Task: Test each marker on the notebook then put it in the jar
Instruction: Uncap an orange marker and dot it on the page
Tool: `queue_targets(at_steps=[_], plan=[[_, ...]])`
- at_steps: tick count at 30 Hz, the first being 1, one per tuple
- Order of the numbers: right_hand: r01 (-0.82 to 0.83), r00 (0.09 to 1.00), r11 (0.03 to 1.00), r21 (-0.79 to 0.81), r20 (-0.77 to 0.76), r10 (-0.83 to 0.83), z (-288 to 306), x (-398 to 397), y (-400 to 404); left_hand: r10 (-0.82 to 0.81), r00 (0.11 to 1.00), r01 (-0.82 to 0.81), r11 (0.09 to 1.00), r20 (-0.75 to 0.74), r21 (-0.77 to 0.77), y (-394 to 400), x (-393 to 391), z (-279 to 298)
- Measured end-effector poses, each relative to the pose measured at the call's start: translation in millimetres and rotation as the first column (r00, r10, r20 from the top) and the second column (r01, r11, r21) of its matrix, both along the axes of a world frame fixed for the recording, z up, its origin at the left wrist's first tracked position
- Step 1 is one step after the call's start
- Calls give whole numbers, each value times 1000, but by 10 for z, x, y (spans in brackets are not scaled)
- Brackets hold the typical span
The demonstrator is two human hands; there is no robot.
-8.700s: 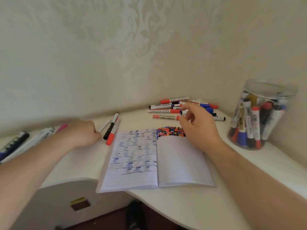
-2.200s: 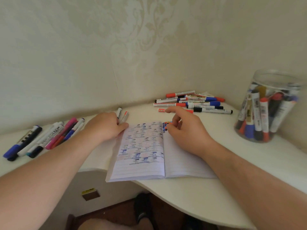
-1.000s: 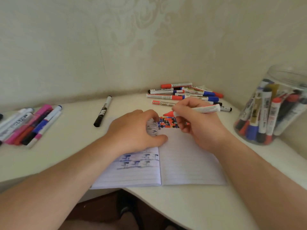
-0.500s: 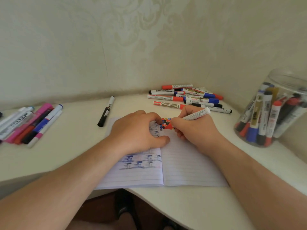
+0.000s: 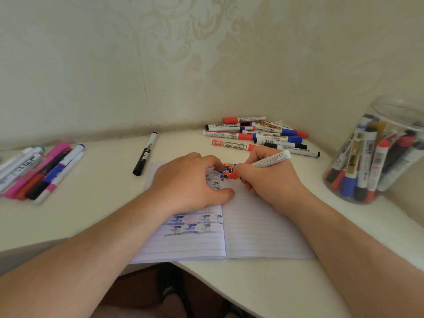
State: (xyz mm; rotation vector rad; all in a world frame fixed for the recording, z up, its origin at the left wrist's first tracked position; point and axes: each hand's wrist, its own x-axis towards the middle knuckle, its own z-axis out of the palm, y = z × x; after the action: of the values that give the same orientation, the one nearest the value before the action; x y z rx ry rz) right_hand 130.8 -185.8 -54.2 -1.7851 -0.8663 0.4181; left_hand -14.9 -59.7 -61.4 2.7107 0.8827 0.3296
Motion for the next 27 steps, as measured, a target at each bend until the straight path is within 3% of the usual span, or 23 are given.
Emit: queue_targets(at_steps=[10, 27], plan=[[4, 999, 1000, -26, 51, -2, -9, -25, 14, 1, 1000, -1, 1000, 6, 4, -7, -10, -3], [-7, 1000, 1000, 15, -22, 7, -7, 0, 5, -4, 1000, 4, 1000, -2, -6, -32, -28, 26]])
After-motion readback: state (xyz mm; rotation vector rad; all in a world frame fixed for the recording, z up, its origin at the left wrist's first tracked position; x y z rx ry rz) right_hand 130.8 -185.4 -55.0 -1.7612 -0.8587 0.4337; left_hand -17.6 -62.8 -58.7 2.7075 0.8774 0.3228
